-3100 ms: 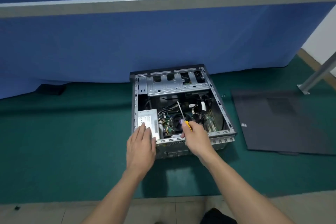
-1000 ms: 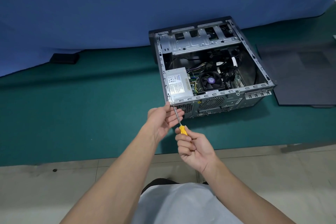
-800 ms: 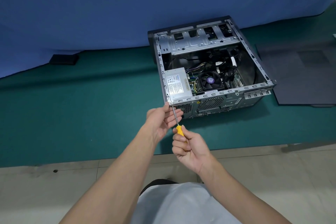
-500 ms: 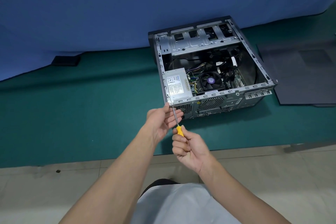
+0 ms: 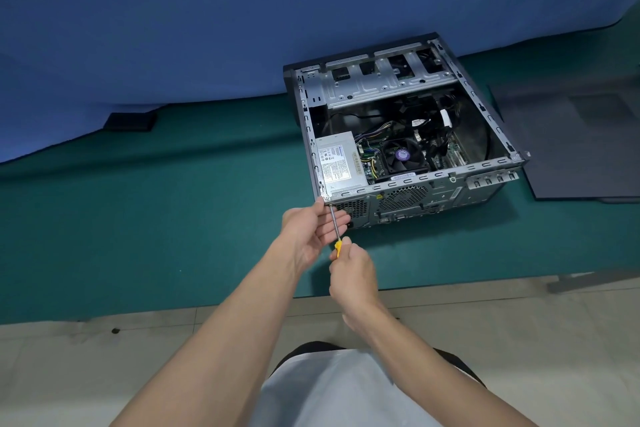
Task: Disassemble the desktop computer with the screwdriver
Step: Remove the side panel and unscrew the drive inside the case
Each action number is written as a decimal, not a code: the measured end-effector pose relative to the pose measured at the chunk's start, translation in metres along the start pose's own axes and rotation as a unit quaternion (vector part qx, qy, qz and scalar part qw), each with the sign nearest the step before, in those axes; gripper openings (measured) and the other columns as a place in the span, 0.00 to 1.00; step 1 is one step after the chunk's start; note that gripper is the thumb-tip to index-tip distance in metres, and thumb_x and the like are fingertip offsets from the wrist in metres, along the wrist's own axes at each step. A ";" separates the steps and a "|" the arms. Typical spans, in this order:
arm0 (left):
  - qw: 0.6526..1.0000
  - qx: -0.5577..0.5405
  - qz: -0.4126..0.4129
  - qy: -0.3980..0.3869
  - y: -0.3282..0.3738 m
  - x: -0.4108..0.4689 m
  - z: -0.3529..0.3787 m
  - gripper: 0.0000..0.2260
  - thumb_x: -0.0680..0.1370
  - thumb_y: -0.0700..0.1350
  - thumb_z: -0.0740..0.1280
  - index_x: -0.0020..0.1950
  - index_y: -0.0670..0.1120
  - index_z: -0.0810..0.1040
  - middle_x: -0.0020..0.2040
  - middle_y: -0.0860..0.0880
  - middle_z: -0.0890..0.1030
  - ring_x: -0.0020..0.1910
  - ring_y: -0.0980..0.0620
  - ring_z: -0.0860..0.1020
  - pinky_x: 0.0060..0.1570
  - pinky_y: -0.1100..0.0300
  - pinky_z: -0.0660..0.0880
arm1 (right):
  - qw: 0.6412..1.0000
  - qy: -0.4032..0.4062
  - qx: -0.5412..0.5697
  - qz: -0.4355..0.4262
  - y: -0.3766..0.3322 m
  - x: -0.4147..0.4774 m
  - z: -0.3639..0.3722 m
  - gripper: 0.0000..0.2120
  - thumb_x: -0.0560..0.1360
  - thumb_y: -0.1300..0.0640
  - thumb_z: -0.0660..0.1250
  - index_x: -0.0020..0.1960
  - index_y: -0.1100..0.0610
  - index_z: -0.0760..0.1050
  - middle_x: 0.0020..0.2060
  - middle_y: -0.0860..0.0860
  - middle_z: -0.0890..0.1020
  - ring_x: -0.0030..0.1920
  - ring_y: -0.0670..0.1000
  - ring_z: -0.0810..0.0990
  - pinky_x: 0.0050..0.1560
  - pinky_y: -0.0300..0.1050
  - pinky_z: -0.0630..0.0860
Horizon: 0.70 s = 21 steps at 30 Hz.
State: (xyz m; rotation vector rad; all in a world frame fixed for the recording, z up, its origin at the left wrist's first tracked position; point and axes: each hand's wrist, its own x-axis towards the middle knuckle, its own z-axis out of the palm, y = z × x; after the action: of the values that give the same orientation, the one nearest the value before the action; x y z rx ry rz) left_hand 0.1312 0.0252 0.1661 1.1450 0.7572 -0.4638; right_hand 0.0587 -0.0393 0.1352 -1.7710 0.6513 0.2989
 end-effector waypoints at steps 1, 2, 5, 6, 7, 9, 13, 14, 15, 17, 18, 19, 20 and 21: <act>1.000 0.002 0.000 0.002 0.000 0.000 0.001 0.15 0.82 0.43 0.61 0.59 0.29 0.74 0.46 0.36 0.82 0.40 0.44 0.83 0.39 0.55 0.82 | 0.997 0.018 -0.071 -0.037 0.001 0.000 0.001 0.18 0.83 0.55 0.50 0.43 0.60 0.74 0.40 0.58 0.80 0.41 0.59 0.76 0.40 0.48 0.65; 1.000 0.004 0.000 0.003 0.000 0.000 0.001 0.16 0.82 0.43 0.61 0.58 0.30 0.74 0.46 0.36 0.82 0.40 0.44 0.83 0.39 0.55 0.82 | 0.990 0.033 -0.125 -0.064 0.003 0.001 0.002 0.16 0.83 0.58 0.50 0.47 0.62 0.74 0.43 0.60 0.81 0.45 0.61 0.77 0.39 0.47 0.63; 1.000 0.005 -0.001 0.008 -0.001 0.000 0.002 0.15 0.83 0.43 0.60 0.57 0.30 0.74 0.48 0.35 0.82 0.40 0.44 0.83 0.38 0.55 0.82 | 0.972 0.059 -0.202 -0.101 0.006 -0.002 0.004 0.10 0.81 0.61 0.52 0.52 0.63 0.71 0.44 0.61 0.81 0.46 0.63 0.79 0.36 0.45 0.61; 1.000 0.004 0.000 0.009 -0.001 0.001 0.002 0.14 0.82 0.42 0.61 0.56 0.30 0.74 0.47 0.35 0.82 0.40 0.44 0.83 0.37 0.55 0.82 | 0.964 0.062 -0.236 -0.109 0.007 -0.003 0.004 0.08 0.80 0.61 0.52 0.53 0.62 0.69 0.45 0.61 0.81 0.46 0.63 0.79 0.36 0.46 0.62; 1.000 0.003 0.001 0.009 -0.001 0.001 0.002 0.12 0.82 0.41 0.62 0.55 0.31 0.75 0.47 0.35 0.82 0.40 0.44 0.83 0.37 0.55 0.82 | 0.954 0.064 -0.270 -0.114 0.007 -0.004 0.004 0.08 0.80 0.61 0.53 0.53 0.62 0.68 0.46 0.61 0.81 0.47 0.63 0.79 0.37 0.47 0.64; 1.000 0.007 0.007 0.012 -0.003 0.001 0.002 0.08 0.79 0.36 0.65 0.52 0.31 0.76 0.45 0.36 0.83 0.39 0.45 0.84 0.36 0.56 0.82 | 0.946 0.069 -0.293 -0.117 0.006 -0.002 -0.001 0.09 0.81 0.59 0.53 0.53 0.62 0.68 0.46 0.61 0.81 0.48 0.64 0.79 0.37 0.48 0.64; 0.999 0.006 0.030 0.042 -0.007 0.000 0.006 0.08 0.74 0.26 0.66 0.52 0.31 0.75 0.38 0.37 0.82 0.33 0.47 0.83 0.32 0.60 0.81 | 0.997 -0.056 0.060 -0.005 0.000 0.010 -0.021 0.16 0.83 0.52 0.54 0.43 0.62 0.70 0.32 0.57 0.75 0.33 0.56 0.74 0.32 0.48 0.66; 0.998 0.002 0.034 0.051 -0.007 0.002 0.007 0.08 0.74 0.25 0.65 0.52 0.31 0.74 0.38 0.37 0.82 0.32 0.47 0.83 0.32 0.60 0.81 | 0.961 -0.129 0.229 0.085 0.002 0.014 -0.028 0.17 0.82 0.50 0.56 0.42 0.62 0.72 0.29 0.55 0.73 0.27 0.53 0.70 0.26 0.44 0.66; 0.998 0.000 0.035 0.055 -0.008 0.003 0.007 0.08 0.75 0.25 0.64 0.51 0.32 0.74 0.38 0.37 0.82 0.33 0.47 0.83 0.33 0.59 0.81 | 0.893 -0.201 0.366 0.170 0.005 0.014 -0.037 0.19 0.81 0.47 0.58 0.42 0.62 0.73 0.29 0.54 0.72 0.23 0.49 0.66 0.22 0.40 0.64; 0.998 0.000 0.037 0.051 -0.008 0.003 0.006 0.07 0.75 0.24 0.63 0.51 0.32 0.73 0.39 0.37 0.82 0.34 0.47 0.83 0.34 0.59 0.82 | 0.774 -0.308 0.498 0.244 0.016 0.015 -0.048 0.22 0.79 0.43 0.57 0.45 0.63 0.75 0.32 0.54 0.71 0.22 0.45 0.63 0.19 0.35 0.58; 0.998 0.001 0.037 0.048 -0.008 0.003 0.006 0.07 0.75 0.24 0.63 0.51 0.32 0.73 0.39 0.36 0.82 0.34 0.46 0.83 0.35 0.59 0.82 | 0.741 -0.347 0.519 0.249 0.020 0.014 -0.050 0.23 0.79 0.42 0.57 0.48 0.63 0.75 0.32 0.53 0.71 0.22 0.45 0.60 0.19 0.34 0.56; 0.998 0.003 0.038 0.047 -0.008 0.003 0.006 0.07 0.75 0.25 0.62 0.51 0.32 0.73 0.40 0.36 0.82 0.34 0.46 0.83 0.35 0.59 0.82 | 0.717 -0.376 0.532 0.248 0.022 0.015 -0.050 0.22 0.79 0.43 0.56 0.49 0.63 0.75 0.30 0.52 0.70 0.23 0.44 0.58 0.19 0.34 0.54; 0.998 0.001 0.040 0.045 -0.008 0.003 0.005 0.07 0.76 0.25 0.62 0.50 0.32 0.73 0.40 0.36 0.82 0.34 0.46 0.83 0.35 0.59 0.82 | 0.698 -0.396 0.542 0.247 0.022 0.014 -0.050 0.20 0.78 0.46 0.57 0.50 0.63 0.74 0.28 0.51 0.69 0.23 0.43 0.56 0.20 0.34 0.52; 0.998 -0.003 0.041 0.044 -0.007 0.002 0.005 0.06 0.76 0.25 0.62 0.50 0.32 0.73 0.40 0.36 0.81 0.34 0.46 0.83 0.35 0.59 0.82 | 0.688 -0.408 0.549 0.242 0.020 0.013 -0.048 0.15 0.78 0.49 0.58 0.49 0.62 0.73 0.27 0.49 0.67 0.22 0.43 0.55 0.20 0.35 0.51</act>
State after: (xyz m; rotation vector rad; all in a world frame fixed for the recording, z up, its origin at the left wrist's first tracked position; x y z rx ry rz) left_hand 0.1292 0.0176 0.1610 1.1920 0.7847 -0.3438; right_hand 0.0519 -0.0919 0.1267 -0.1745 0.4333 0.7944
